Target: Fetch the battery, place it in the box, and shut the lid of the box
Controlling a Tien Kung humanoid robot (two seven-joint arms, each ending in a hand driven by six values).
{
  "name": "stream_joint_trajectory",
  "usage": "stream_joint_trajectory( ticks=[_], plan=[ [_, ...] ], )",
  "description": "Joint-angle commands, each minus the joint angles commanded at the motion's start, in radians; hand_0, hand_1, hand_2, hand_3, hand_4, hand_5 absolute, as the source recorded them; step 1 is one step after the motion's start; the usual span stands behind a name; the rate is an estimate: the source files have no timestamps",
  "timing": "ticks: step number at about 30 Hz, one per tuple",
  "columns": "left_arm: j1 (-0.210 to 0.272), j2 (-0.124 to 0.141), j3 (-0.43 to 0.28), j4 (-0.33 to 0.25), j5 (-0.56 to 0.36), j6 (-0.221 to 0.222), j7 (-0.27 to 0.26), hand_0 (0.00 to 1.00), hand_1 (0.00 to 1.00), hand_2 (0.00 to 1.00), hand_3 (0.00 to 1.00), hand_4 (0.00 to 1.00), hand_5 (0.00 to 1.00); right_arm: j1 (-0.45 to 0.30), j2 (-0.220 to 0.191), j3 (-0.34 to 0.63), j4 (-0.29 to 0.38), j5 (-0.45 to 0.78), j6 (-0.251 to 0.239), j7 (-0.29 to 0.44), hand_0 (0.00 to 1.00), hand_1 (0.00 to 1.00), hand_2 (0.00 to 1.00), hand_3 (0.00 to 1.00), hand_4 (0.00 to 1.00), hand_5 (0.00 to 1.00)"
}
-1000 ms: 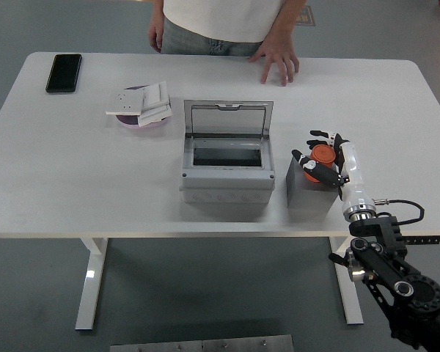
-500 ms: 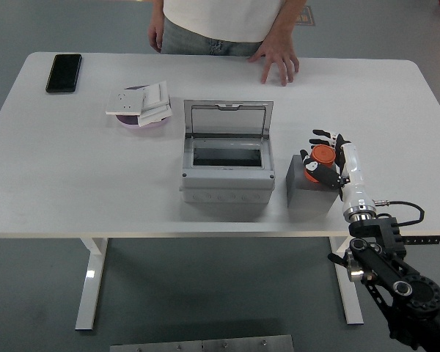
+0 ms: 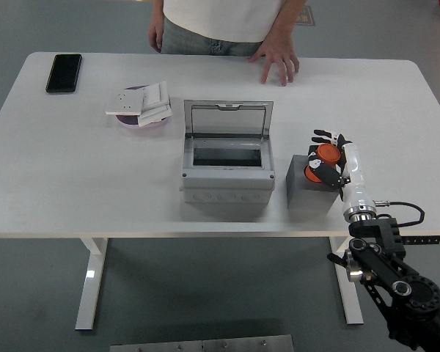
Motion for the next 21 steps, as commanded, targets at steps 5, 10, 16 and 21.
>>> stream_joint_trajectory(
  ticks=[5,10,16,21],
  plan=[
    [-0.001,0.001,-0.001,0.000,0.001,0.000,0.000,0.585,0.752,0.586,0.547,0.551,0.062,-0.001,0.001,-0.001,-0.002,0.004,-0.001,-0.002,0.552,0.556,0.545,0.523,0.484,0.002],
    [-0.001,0.002,-0.003,0.000,0.004,0.001,0.002,0.585,0.752,0.586,0.547,0.551,0.062,-0.002,0.003,-0.004,-0.003,0.008,-0.001,-0.002,0.552,0.556,0.545,0.523,0.484,0.002],
    [0.000,0.003,-0.005,0.000,0.008,0.001,0.005,0.584,0.752,0.586,0.548,0.552,0.060,-0.003,0.005,-0.009,-0.004,0.012,-0.005,0.001,0.434,0.445,0.462,0.439,0.567,0.002],
    [0.000,0.003,-0.008,0.000,0.013,0.001,0.007,0.582,0.752,0.586,0.548,0.551,0.058,-0.002,0.007,-0.013,-0.001,0.009,-0.010,0.001,0.392,0.392,0.411,0.411,0.531,0.002]
  ],
)
